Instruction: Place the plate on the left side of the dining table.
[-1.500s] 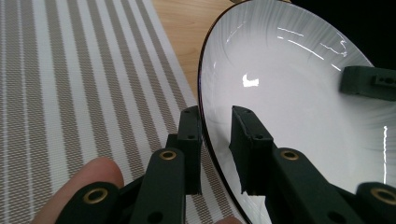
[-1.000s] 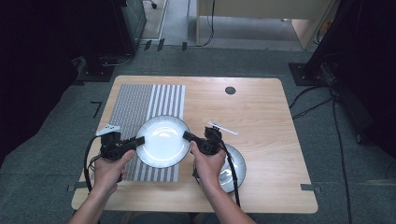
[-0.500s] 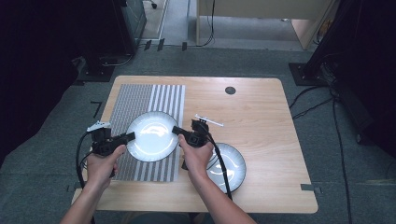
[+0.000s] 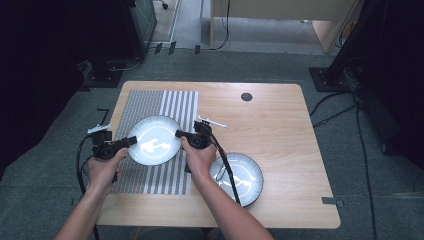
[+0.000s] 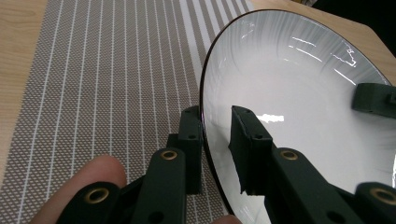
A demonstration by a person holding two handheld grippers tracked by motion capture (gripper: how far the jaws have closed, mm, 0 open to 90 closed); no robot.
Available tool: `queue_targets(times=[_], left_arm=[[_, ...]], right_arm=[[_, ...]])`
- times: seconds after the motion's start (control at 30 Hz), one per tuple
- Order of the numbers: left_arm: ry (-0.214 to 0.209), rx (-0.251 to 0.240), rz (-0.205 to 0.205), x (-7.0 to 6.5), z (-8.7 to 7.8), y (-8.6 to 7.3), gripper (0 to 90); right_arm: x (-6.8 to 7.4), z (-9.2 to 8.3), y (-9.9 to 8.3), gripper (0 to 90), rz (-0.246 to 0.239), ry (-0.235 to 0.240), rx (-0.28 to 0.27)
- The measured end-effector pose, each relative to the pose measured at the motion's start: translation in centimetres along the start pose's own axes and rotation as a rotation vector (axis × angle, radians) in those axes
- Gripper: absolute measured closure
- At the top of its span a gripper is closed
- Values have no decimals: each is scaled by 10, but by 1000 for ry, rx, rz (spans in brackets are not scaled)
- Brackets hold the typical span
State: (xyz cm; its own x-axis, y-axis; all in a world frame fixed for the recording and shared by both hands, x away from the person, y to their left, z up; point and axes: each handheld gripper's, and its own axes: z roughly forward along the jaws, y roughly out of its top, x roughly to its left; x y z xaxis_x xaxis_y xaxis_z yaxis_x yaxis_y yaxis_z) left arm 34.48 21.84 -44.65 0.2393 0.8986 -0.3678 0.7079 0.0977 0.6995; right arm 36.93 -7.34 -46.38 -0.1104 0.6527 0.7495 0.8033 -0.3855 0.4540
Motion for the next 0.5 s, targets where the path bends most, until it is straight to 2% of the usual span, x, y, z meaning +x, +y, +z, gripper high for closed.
queue_targets(times=[0.17,0.37,0.5], left_arm=[[10,-1,-4,8,4,5,749],[19,-7,-16,19,6,12,751],[24,-20,-33,26,11,15,752]], right_arm=[[2,12,1,843,7,-9,-1],[9,27,5,847,-19,-27,-8],[10,35,9,848,-17,-28,-6]])
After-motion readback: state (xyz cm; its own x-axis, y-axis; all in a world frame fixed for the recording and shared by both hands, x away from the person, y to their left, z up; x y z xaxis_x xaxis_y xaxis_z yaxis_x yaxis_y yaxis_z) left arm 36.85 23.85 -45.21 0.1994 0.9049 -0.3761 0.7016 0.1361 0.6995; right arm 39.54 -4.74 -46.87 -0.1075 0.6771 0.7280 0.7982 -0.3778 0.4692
